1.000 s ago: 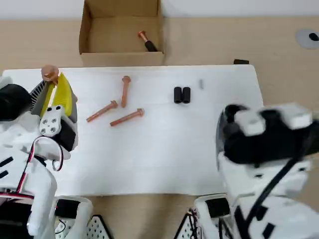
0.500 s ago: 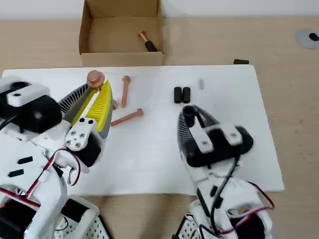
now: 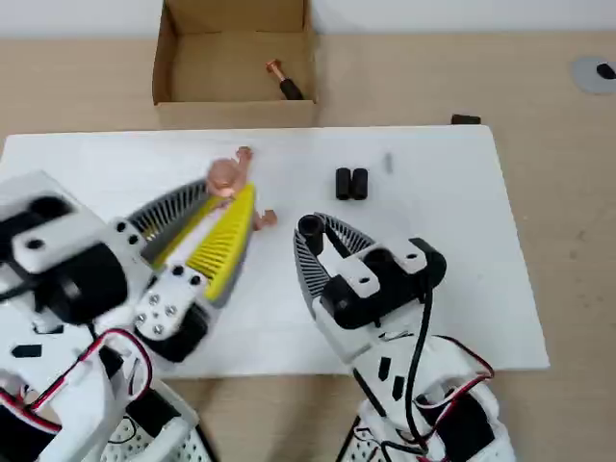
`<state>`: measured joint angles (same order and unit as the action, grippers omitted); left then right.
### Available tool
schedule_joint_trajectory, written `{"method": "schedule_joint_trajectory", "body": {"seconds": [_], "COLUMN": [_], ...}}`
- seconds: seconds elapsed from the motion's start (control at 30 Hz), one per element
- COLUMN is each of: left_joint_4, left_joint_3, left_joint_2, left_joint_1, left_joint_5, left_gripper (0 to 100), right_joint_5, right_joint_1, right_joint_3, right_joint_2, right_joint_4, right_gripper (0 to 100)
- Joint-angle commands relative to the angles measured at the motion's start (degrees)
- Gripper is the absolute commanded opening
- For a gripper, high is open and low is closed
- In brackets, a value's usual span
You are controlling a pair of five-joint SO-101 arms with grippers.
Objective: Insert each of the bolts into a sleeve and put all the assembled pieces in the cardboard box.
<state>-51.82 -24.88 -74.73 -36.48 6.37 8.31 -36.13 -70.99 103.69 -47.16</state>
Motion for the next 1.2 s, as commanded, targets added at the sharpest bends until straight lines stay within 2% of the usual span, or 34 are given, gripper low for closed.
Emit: {"method": "schedule_joint_trajectory", "body": {"seconds": [0.0,0.07,0.3,0.53,0.9,1.07,1.17], "left_joint_4": [1.67,2.73,14.33,23.12,26.55,26.37,21.36], "left_joint_3": [-0.18,-2.37,-12.57,-21.01,-24.62,-23.74,-20.84], "left_joint_2": [0.4,0.4,0.31,0.31,0.4,0.4,0.4], "left_joint_1": [-2.55,-2.55,-2.46,-2.46,-3.34,-4.4,-4.4], "left_joint_5": [3.87,5.45,9.85,10.37,9.41,7.56,7.3], "left_gripper": [1,1,1,1,1,1,1], "right_joint_5": [0.44,0.44,4.92,4.57,4.48,4.48,4.48], "right_joint_1": [-0.84,-0.84,-0.84,-0.84,-0.84,-0.84,-0.84], "right_joint_3": [0.13,0.04,0.04,-0.04,-1.45,-2.86,-2.95], "right_joint_2": [4.79,4.79,4.79,4.79,4.7,4.62,4.35], "right_joint_4": [1.76,1.76,1.76,1.76,2.02,6.15,6.77], "right_gripper": [1.0,1.0,1.0,1.0,1.0,1.0,1.0]}}
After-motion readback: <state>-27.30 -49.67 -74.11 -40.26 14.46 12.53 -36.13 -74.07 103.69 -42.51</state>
